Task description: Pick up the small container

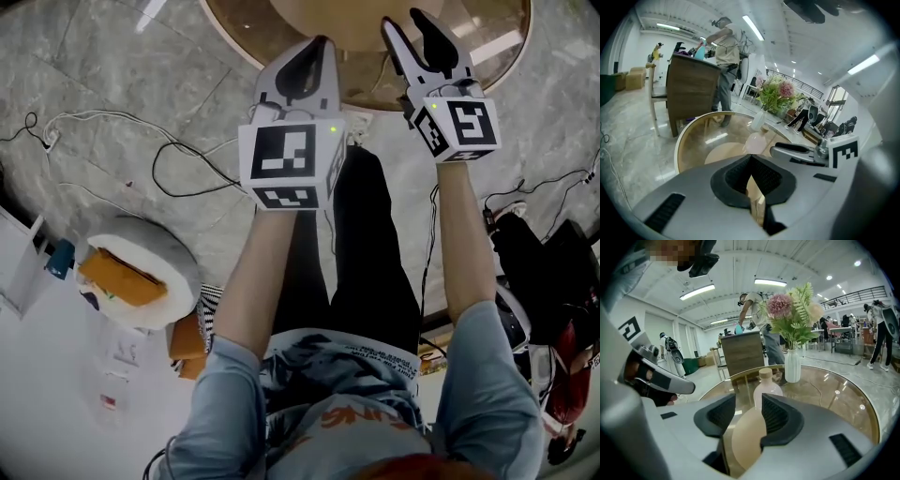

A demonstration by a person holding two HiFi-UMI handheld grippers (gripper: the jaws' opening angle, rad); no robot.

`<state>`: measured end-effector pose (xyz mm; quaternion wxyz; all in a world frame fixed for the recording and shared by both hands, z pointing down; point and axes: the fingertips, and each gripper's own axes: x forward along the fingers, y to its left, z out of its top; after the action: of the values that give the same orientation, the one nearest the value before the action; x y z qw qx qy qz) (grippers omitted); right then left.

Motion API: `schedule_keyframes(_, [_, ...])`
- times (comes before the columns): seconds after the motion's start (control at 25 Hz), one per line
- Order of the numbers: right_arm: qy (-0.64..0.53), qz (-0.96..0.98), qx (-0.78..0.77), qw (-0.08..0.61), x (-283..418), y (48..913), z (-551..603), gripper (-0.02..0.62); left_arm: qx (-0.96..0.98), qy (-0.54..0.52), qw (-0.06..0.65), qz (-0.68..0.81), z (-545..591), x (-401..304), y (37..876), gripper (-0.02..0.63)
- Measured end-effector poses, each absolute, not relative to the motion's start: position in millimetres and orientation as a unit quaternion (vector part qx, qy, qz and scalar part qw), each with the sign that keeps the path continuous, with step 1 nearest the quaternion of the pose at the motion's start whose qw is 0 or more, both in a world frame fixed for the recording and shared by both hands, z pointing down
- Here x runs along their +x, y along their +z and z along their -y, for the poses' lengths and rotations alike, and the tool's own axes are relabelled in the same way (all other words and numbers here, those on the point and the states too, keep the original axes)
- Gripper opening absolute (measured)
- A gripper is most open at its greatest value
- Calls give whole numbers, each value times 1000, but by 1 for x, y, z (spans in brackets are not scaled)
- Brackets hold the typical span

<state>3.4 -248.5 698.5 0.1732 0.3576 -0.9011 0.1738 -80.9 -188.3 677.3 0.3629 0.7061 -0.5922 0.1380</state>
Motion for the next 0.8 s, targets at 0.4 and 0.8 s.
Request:
schedule_keyframes(0.4, [115,905,373,170,-10,703,299,209,698,151,379,589,189,-76,685,23])
schedule_keyframes(0.8, [79,905,369,195,-21,705,323,201,694,165,392,581,189,-73,694,23])
